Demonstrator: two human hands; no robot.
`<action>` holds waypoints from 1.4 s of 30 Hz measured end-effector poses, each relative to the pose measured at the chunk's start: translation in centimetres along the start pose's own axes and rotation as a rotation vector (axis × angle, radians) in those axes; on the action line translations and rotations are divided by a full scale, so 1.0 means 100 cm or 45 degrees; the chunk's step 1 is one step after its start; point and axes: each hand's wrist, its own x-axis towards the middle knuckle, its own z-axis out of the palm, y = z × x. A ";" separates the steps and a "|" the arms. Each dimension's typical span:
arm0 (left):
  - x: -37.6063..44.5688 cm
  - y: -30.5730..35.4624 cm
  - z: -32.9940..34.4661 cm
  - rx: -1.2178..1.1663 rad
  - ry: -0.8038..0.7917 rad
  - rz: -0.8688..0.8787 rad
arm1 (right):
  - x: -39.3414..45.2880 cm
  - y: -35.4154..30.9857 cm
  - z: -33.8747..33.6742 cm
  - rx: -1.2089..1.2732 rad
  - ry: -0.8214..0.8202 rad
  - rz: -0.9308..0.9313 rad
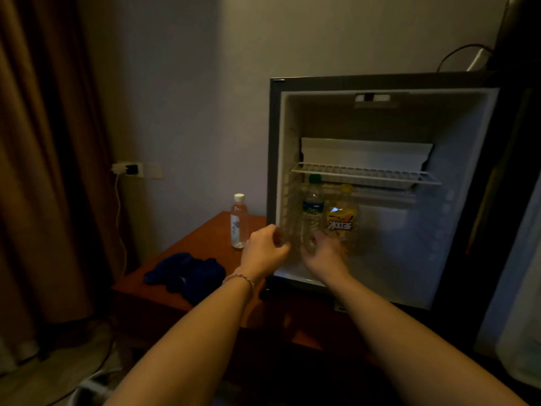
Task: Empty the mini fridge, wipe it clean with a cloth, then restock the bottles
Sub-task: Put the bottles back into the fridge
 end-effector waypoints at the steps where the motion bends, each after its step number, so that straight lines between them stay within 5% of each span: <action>1: -0.003 -0.007 -0.011 0.065 0.014 0.003 | -0.003 -0.009 0.004 0.009 -0.015 -0.022; 13: -0.011 -0.104 -0.115 0.570 0.128 -0.183 | 0.010 -0.104 0.088 -0.023 -0.109 -0.272; 28: 0.085 -0.213 -0.119 0.683 -0.052 -0.248 | 0.113 -0.110 0.194 0.093 -0.041 0.344; 42: 0.110 -0.263 -0.100 0.724 -0.165 -0.301 | 0.164 -0.091 0.255 0.310 -0.086 0.465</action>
